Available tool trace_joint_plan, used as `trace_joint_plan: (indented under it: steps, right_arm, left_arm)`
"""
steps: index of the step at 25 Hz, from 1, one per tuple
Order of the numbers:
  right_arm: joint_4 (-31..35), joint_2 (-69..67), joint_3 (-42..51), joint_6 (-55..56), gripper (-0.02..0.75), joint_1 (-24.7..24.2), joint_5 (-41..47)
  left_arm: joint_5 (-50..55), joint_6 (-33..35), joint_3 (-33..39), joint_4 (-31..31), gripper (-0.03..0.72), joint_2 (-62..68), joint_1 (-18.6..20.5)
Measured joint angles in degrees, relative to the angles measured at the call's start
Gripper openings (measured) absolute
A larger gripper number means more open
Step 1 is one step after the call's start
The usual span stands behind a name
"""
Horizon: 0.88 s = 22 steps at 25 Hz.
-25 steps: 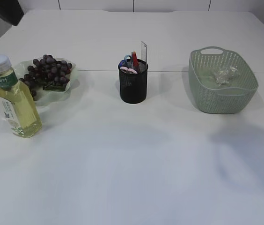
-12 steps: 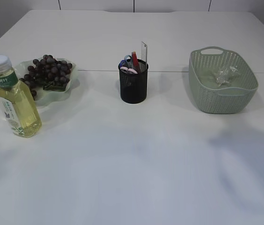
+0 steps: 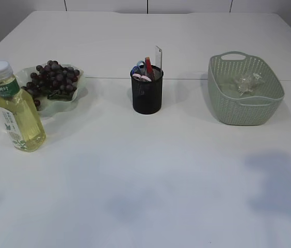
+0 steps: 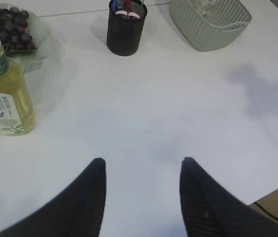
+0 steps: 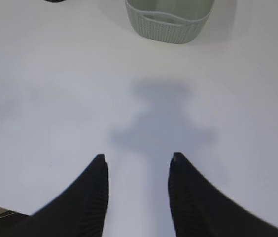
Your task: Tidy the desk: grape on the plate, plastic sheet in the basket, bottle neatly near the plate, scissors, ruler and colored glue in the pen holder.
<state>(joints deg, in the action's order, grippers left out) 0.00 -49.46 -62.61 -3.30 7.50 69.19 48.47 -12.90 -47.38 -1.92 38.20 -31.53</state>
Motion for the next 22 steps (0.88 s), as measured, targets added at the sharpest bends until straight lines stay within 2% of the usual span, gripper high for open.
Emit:
trace_joint_plan:
  steps: [4, 11, 18, 22]
  right_arm:
    - [1.9, 10.9, 8.4, -1.6, 0.331, 0.0, -0.8]
    - [6.7, 28.7, 17.8, -5.6, 0.331, 0.0, -0.6]
    - [8.6, 40.9, 22.7, -9.2, 0.331, 0.0, 0.6]
    - [8.7, 44.2, 23.3, -9.7, 0.331, 0.0, 0.8]
  left_arm:
    - [-0.3, 2.7, 2.5, 0.3, 0.360, -5.1, 0.0]
    - [2.1, 6.7, 5.3, -1.4, 0.360, -11.1, 0.0]
    - [3.6, 7.5, 10.1, -3.2, 0.356, -21.8, 0.0]
    - [7.3, 8.0, 12.8, -1.3, 0.352, -28.1, 0.0]
